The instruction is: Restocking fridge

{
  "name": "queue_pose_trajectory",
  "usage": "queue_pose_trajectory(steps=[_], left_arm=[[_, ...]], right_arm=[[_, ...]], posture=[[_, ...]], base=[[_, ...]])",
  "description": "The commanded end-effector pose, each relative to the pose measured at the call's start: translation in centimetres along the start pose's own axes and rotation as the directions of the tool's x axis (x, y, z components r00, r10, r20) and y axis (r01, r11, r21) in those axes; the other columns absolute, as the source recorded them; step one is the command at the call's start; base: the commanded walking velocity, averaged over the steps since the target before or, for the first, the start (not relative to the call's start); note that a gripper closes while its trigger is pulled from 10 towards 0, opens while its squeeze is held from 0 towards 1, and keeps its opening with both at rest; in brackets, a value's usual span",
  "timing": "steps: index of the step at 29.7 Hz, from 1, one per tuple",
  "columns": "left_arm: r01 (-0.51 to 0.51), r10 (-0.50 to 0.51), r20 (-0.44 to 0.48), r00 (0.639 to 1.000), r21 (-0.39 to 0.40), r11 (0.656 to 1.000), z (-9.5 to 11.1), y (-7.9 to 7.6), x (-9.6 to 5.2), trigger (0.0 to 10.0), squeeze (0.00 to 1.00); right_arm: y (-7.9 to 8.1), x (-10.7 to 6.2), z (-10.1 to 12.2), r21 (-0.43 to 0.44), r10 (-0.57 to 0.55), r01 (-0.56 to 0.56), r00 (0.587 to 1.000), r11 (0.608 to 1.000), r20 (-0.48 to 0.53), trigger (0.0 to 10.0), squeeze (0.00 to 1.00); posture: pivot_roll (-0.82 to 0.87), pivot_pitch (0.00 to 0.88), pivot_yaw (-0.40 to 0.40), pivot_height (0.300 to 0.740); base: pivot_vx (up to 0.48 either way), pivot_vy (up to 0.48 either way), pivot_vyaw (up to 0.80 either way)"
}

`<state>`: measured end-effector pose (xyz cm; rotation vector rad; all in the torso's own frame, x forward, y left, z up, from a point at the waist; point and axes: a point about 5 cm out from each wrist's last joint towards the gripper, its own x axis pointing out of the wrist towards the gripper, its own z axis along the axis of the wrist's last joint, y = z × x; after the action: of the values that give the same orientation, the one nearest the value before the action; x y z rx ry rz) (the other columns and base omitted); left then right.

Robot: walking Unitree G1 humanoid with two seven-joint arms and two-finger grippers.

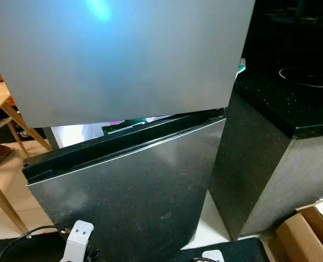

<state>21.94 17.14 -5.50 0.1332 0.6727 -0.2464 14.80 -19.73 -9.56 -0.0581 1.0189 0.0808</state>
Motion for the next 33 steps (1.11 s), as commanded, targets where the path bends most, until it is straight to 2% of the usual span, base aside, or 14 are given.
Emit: queue_pose_trajectory(steps=[1, 5, 6, 7, 11, 12, 13, 14, 16, 18, 19, 22, 31, 33], left_arm=[[0.019, -0.020, 0.014, 1.000, 0.047, 0.999, 0.2, -0.2, 0.0, 10.0, 0.00], [0.084, -0.093, 0.041, 0.995, 0.198, 0.977, 1.3, -0.9, 0.4, 10.0, 0.00], [0.114, -0.132, 0.048, 0.990, 0.267, 0.957, 1.9, -1.2, 0.5, 10.0, 0.00], [0.114, -0.132, 0.048, 0.990, 0.267, 0.957, 1.9, -1.2, 0.5, 10.0, 0.00], [0.184, -0.255, 0.078, 0.964, 0.495, 0.849, 4.2, -2.4, 1.1, 10.0, 0.00], [0.185, -0.260, 0.050, 0.964, 0.576, 0.796, 4.6, -2.4, 1.3, 10.0, 0.00], [0.185, -0.260, 0.050, 0.964, 0.576, 0.796, 4.6, -2.4, 1.3, 10.0, 0.00], [0.119, -0.158, -0.001, 0.987, 0.669, 0.734, 5.2, -1.7, 1.9, 10.0, 0.00], [0.083, -0.103, -0.011, 0.995, 0.676, 0.732, 5.5, -1.2, 2.1, 10.0, 0.00], [0.032, -0.028, -0.016, 0.999, 0.574, 0.818, 5.7, -0.7, 2.4, 10.0, 0.00], [0.032, -0.028, -0.016, 0.999, 0.574, 0.818, 5.7, -0.7, 2.4, 10.0, 0.00], [-0.078, 0.074, 0.027, 0.997, 0.459, 0.885, 6.3, 0.1, 2.5, 10.0, 0.00], [-0.211, 0.169, 0.135, 0.976, 0.425, 0.880, 7.5, 0.8, 2.4, 10.0, 0.00], [-0.380, 0.316, 0.228, 0.921, 0.342, 0.860, 9.1, 2.9, 2.0, 10.0, 0.00]], right_arm=[[0.1, 0.0, -0.4, 0.005, -0.002, 0.002, 1.000, 1.000, -0.015, 10.0, 0.00], [0.2, -0.1, -0.6, 0.017, -0.003, 0.003, 1.000, 1.000, -0.018, 10.0, 0.00], [0.3, -0.1, -0.7, 0.026, -0.004, 0.005, 1.000, 1.000, -0.017, 10.0, 0.00], [0.3, -0.1, -0.7, 0.026, -0.004, 0.005, 1.000, 1.000, -0.017, 10.0, 0.00], [0.5, -0.1, -0.9, 0.040, -0.012, 0.013, 1.000, 0.999, -0.025, 10.0, 0.00], [0.5, -0.1, -0.9, 0.046, -0.013, 0.014, 1.000, 0.999, -0.025, 10.0, 0.00], [0.5, -0.1, -0.9, 0.046, -0.013, 0.014, 1.000, 0.999, -0.025, 10.0, 0.00], [0.6, 0.0, -0.8, 0.053, -0.014, 0.016, 1.000, 0.998, -0.025, 10.0, 0.00], [0.6, 0.0, -0.8, 0.055, -0.014, 0.016, 1.000, 0.998, -0.025, 10.0, 0.00], [0.7, 0.0, -0.7, 0.057, -0.015, 0.017, 1.000, 0.998, -0.025, 10.0, 0.00], [0.7, 0.0, -0.7, 0.057, -0.015, 0.017, 1.000, 0.998, -0.025, 10.0, 0.00], [0.2, 0.0, -0.4, 0.056, -0.022, 0.024, 0.999, 0.998, -0.031, 10.0, 0.00], [-0.4, 0.1, 0.2, 0.065, -0.035, 0.036, 0.999, 0.997, -0.021, 10.0, 0.00], [-0.3, 0.1, 0.2, 0.064, -0.034, 0.035, 0.999, 0.997, -0.020, 10.0, 0.00]], posture=[[-0.08, 0.020, 0.029, 0.734], [-0.09, 0.023, 0.032, 0.734], [-0.09, 0.022, 0.032, 0.734], [-0.09, 0.022, 0.032, 0.734], [-0.09, 0.022, 0.032, 0.734], [-0.09, 0.022, 0.032, 0.734], [-0.09, 0.022, 0.032, 0.734], [-0.09, 0.025, 0.038, 0.734], [-0.09, 0.027, 0.045, 0.734], [-0.09, 0.027, 0.046, 0.734], [-0.09, 0.027, 0.046, 0.734], [-0.10, 0.026, 0.052, 0.734], [-0.10, 0.026, 0.052, 0.734], [-0.09, 0.025, 0.042, 0.734]], base=[[0.000, 0.000, 0.00], [0.000, 0.000, 0.00], [0.000, 0.000, 0.00], [0.000, 0.000, 0.00], [0.000, 0.000, 0.00], [0.000, 0.000, 0.00], [0.000, 0.000, 0.00], [0.000, 0.000, 0.00], [0.000, 0.000, 0.00], [0.000, 0.000, 0.00], [0.000, 0.000, 0.00], [0.000, 0.000, 0.00], [0.000, 0.000, 0.00], [0.000, 0.000, 0.00]])
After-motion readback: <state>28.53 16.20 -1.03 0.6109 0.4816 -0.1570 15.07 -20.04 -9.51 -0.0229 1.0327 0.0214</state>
